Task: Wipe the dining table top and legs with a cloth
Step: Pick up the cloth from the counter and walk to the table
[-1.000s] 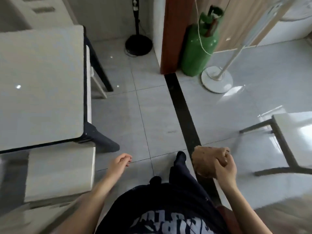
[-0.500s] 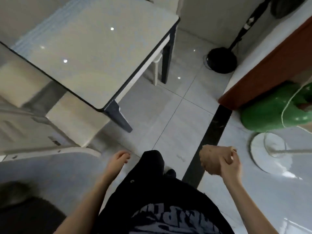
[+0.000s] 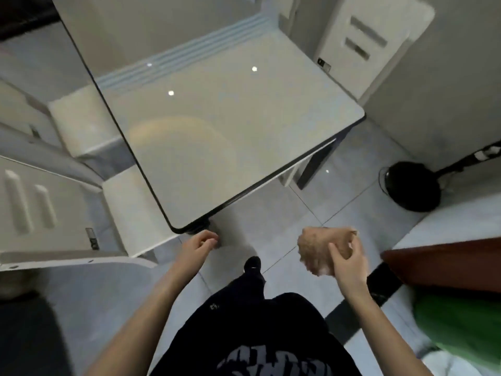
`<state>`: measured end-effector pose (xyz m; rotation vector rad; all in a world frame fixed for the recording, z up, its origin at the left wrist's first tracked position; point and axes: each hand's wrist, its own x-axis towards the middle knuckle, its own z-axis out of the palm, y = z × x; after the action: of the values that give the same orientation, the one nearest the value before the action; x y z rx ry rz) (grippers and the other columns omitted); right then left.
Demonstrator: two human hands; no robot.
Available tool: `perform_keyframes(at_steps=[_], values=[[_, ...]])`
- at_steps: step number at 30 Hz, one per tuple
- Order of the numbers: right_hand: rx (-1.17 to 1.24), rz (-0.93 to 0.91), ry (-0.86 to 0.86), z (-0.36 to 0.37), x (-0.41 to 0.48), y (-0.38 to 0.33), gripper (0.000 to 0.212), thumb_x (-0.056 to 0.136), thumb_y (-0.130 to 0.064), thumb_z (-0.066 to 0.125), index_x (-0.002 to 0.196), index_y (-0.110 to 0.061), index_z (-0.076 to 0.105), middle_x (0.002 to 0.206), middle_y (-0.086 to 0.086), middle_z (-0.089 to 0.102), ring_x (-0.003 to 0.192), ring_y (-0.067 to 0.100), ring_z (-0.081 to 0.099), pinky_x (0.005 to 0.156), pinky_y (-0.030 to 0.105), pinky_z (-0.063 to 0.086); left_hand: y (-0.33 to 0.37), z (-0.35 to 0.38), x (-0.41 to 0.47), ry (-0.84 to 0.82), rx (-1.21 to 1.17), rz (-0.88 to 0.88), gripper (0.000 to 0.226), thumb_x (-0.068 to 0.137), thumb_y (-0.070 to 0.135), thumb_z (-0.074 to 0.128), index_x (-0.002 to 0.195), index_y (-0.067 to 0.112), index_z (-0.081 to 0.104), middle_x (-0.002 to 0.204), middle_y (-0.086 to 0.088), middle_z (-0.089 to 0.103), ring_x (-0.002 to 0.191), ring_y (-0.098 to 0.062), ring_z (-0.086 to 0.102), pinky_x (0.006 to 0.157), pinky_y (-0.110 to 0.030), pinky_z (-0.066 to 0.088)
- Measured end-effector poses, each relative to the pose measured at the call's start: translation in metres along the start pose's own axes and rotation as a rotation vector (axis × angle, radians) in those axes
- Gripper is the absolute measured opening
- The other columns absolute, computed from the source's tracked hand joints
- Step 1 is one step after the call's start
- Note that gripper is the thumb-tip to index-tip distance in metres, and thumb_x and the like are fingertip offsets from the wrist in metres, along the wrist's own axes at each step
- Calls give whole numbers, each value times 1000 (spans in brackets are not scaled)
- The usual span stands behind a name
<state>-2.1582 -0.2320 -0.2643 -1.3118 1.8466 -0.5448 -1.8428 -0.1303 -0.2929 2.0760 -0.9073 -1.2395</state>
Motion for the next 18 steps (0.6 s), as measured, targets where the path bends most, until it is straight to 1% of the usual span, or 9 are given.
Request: perform_keyframes(at_steps=[2, 5, 6, 7, 9, 11, 13, 15, 18], values=[[16, -85, -60, 6, 32, -33, 58, 95, -23, 61, 147, -13, 37, 135, 10, 56, 119, 28, 56, 96, 31, 43, 28, -5, 33, 62, 30, 70, 16, 94, 13, 53, 99, 20, 67, 90, 4, 69, 77, 4, 62, 71, -14, 46], [-3, -227, -151, 15, 79, -80, 53, 94, -25, 60, 143, -18, 40, 131, 6, 60, 118, 23, 58, 100, 42, 48, 56, -13, 73, 128, 89, 116, 22, 94, 18, 54, 113, 20, 64, 109, 3, 65, 99, -12, 62, 90, -32, 48], [-13, -270, -186, 19, 94, -96, 49, 94, -23, 60, 140, -17, 42, 129, 4, 61, 117, 20, 59, 100, 42, 47, 62, -14, 85, 159, 129, 127, 26, 94, 18, 55, 119, 17, 62, 117, 1, 63, 107, -16, 59, 95, -33, 46], [-14, -311, -226, 25, 109, -111, 45, 95, -21, 59, 137, -16, 45, 123, 1, 63, 113, 16, 60, 97, 38, 48, 68, -16, 97, 195, 182, 128, 30, 94, 19, 56, 123, 15, 60, 123, -2, 61, 114, -19, 56, 99, -33, 42], [-28, -379, -305, 40, 134, -142, 31, 94, -16, 59, 123, -20, 50, 103, -9, 67, 95, 4, 63, 82, 27, 49, 75, -18, 119, 271, 243, 97, 38, 93, 21, 58, 129, 12, 57, 131, -5, 57, 123, -22, 51, 103, -33, 37], [-22, -428, -384, 61, 156, -170, 21, 92, -15, 60, 109, -24, 52, 86, -13, 64, 79, -1, 61, 70, 23, 46, 73, -19, 139, 356, 262, 45, 45, 91, 24, 61, 134, 10, 54, 135, -9, 54, 126, -26, 48, 106, -35, 36], [10, -445, -488, 88, 172, -192, 16, 92, -16, 61, 104, -25, 55, 81, -10, 65, 73, -1, 60, 65, 18, 45, 67, -19, 156, 441, 277, -21, 52, 89, 26, 64, 137, 10, 51, 140, -11, 51, 129, -30, 46, 109, -37, 33], [74, -423, -609, 116, 186, -209, 16, 91, -11, 61, 102, -22, 57, 84, -3, 68, 75, 4, 62, 63, 15, 46, 60, -20, 169, 518, 309, -102, 57, 89, 29, 64, 139, 11, 48, 144, -13, 46, 133, -32, 42, 111, -40, 30], [53, -381, -716, 156, 206, -214, 9, 91, -9, 62, 96, -14, 58, 86, 7, 67, 72, 6, 61, 61, 18, 47, 45, -24, 184, 562, 374, -194, 61, 87, 37, 62, 141, 13, 46, 146, -19, 42, 134, -37, 39, 112, -45, 29]])
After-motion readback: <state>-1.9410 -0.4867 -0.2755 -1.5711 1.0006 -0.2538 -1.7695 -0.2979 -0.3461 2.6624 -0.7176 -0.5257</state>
